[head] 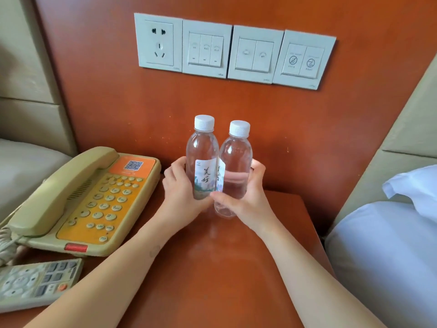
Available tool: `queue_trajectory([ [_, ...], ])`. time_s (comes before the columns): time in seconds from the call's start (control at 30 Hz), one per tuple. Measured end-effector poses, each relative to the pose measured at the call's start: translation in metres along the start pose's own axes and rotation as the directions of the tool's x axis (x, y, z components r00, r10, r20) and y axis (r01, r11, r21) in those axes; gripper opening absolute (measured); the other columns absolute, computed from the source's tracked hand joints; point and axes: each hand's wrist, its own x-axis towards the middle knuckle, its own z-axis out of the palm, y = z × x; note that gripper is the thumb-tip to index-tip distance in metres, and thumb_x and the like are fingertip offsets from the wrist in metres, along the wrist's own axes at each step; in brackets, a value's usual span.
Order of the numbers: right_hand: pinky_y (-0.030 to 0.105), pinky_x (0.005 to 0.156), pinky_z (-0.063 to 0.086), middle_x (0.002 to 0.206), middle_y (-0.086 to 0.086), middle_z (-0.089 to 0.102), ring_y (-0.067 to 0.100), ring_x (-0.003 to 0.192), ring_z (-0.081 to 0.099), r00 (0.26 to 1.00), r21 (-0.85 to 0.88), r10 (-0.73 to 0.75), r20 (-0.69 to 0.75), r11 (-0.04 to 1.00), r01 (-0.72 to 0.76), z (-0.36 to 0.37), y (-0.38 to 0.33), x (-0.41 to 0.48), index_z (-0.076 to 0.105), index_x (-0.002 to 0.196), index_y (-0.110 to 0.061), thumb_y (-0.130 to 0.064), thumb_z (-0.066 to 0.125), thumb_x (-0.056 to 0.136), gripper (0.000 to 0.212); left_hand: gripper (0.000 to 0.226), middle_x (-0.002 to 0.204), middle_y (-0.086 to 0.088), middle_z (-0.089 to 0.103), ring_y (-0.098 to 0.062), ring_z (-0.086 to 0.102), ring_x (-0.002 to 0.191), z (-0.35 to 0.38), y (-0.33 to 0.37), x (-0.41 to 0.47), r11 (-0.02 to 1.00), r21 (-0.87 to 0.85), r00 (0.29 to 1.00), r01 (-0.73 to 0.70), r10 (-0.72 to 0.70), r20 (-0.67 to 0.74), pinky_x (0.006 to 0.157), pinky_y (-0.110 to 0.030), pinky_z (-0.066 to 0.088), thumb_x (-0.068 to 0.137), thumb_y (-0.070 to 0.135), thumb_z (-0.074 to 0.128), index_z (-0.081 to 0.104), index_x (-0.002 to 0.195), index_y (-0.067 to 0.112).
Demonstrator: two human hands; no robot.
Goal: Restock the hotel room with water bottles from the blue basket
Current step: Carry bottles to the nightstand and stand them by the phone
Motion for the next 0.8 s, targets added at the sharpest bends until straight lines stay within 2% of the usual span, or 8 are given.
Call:
queue_trajectory([
  [0.07, 0.027, 0.095, 0.053, 0.127, -0.005, 0.05, 0.004, 0.118, 0.055, 0.999, -0.087, 0.047, 0.003, 0.995, -0.047, -0.005, 0.004, -0.003, 0.024, 0.123, -0.029, -0.032, 0.089, 0.067, 0.086, 0.098, 0.128, -0.007, 0.04, -0.025, 0.042, 0.118, -0.002, -0.006, -0.004, 0.994, 0.112, 1.0, 0.001, 0.002, -0.022, 0.1, -0.036, 0.038, 0.068, 0.032, 0.088, 0.027, 0.14, 0.006],
  [0.17, 0.013, 0.081, 0.051, 0.117, -0.01, 0.053, 0.0, 0.108, 0.059, 0.998, -0.096, 0.061, -0.01, 0.993, -0.062, -0.006, 0.008, -0.002, 0.032, 0.115, -0.032, -0.033, 0.088, 0.067, 0.074, 0.09, 0.115, 0.008, 0.054, -0.01, 0.06, 0.104, -0.005, -0.008, -0.004, 0.996, -0.079, 0.999, 0.049, -0.047, 0.023, 0.083, -0.023, 0.054, 0.071, 0.023, 0.087, 0.021, 0.132, 0.033],
  [0.27, 0.016, 0.085, 0.052, 0.122, -0.009, 0.055, -0.001, 0.105, 0.06, 0.998, -0.043, 0.063, -0.024, 0.997, -0.064, 0.002, 0.008, 0.008, 0.045, 0.119, -0.034, -0.03, 0.085, 0.071, 0.062, 0.077, 0.099, 0.026, 0.053, 0.005, 0.062, 0.087, -0.004, -0.013, 0.003, 0.989, -0.116, 0.995, 0.088, -0.092, -0.034, 0.068, -0.012, 0.048, 0.078, 0.012, 0.082, 0.023, 0.118, 0.039],
  [0.37, 0.027, 0.099, 0.048, 0.125, -0.006, 0.05, 0.003, 0.111, 0.056, 0.997, -0.031, 0.06, -0.055, 0.998, -0.062, 0.013, 0.007, 0.021, 0.047, 0.125, -0.035, -0.021, 0.08, 0.078, 0.059, 0.07, 0.113, 0.011, 0.054, -0.006, 0.061, 0.1, -0.003, -0.019, 0.01, 0.984, -0.147, 0.992, 0.099, -0.11, -0.066, 0.074, -0.015, 0.045, 0.079, 0.007, 0.078, 0.025, 0.118, 0.032],
  [0.47, 0.016, 0.091, 0.044, 0.123, -0.006, 0.058, 0.003, 0.111, 0.057, 0.996, -0.05, 0.066, -0.065, 0.996, -0.069, 0.019, 0.011, 0.031, 0.04, 0.138, -0.024, -0.019, 0.078, 0.08, 0.069, 0.068, 0.128, -0.003, 0.05, -0.016, 0.056, 0.114, -0.003, -0.024, 0.015, 0.99, -0.125, 0.991, 0.071, -0.085, -0.104, 0.086, -0.026, 0.05, 0.079, 0.003, 0.076, 0.027, 0.121, 0.026],
  [0.53, 0.013, 0.084, 0.042, 0.121, -0.008, 0.061, 0.005, 0.111, 0.059, 0.993, -0.049, 0.08, -0.091, 0.995, -0.085, 0.022, 0.013, 0.034, 0.043, 0.133, -0.019, -0.019, 0.078, 0.081, 0.062, 0.068, 0.127, -0.006, 0.053, -0.019, 0.057, 0.115, -0.003, -0.027, 0.018, 0.993, -0.104, 0.991, 0.064, -0.075, -0.113, 0.089, -0.032, 0.05, 0.079, 0.002, 0.076, 0.027, 0.12, 0.025],
  [0.67, 0.005, 0.079, 0.043, 0.125, -0.005, 0.056, 0.003, 0.105, 0.058, 0.991, -0.125, 0.057, -0.12, 0.99, -0.072, 0.023, 0.016, 0.038, 0.051, 0.129, -0.021, -0.018, 0.073, 0.085, 0.049, 0.068, 0.124, -0.008, 0.055, -0.021, 0.059, 0.113, -0.001, -0.033, 0.029, 0.993, -0.107, 0.992, 0.056, -0.068, -0.105, 0.084, -0.025, 0.045, 0.078, 0.001, 0.076, 0.027, 0.12, 0.023],
  [0.8, 0.008, 0.08, 0.044, 0.115, -0.008, 0.056, -0.008, 0.092, 0.057, 0.989, -0.158, 0.045, -0.143, 0.985, -0.068, 0.025, 0.016, 0.04, 0.051, 0.132, -0.021, -0.016, 0.07, 0.088, 0.048, 0.069, 0.124, -0.01, 0.055, -0.02, 0.059, 0.111, 0.002, -0.037, 0.037, 0.992, -0.105, 0.994, 0.064, -0.072, -0.08, 0.076, -0.015, 0.043, 0.079, 0.002, 0.077, 0.028, 0.123, 0.02],
])
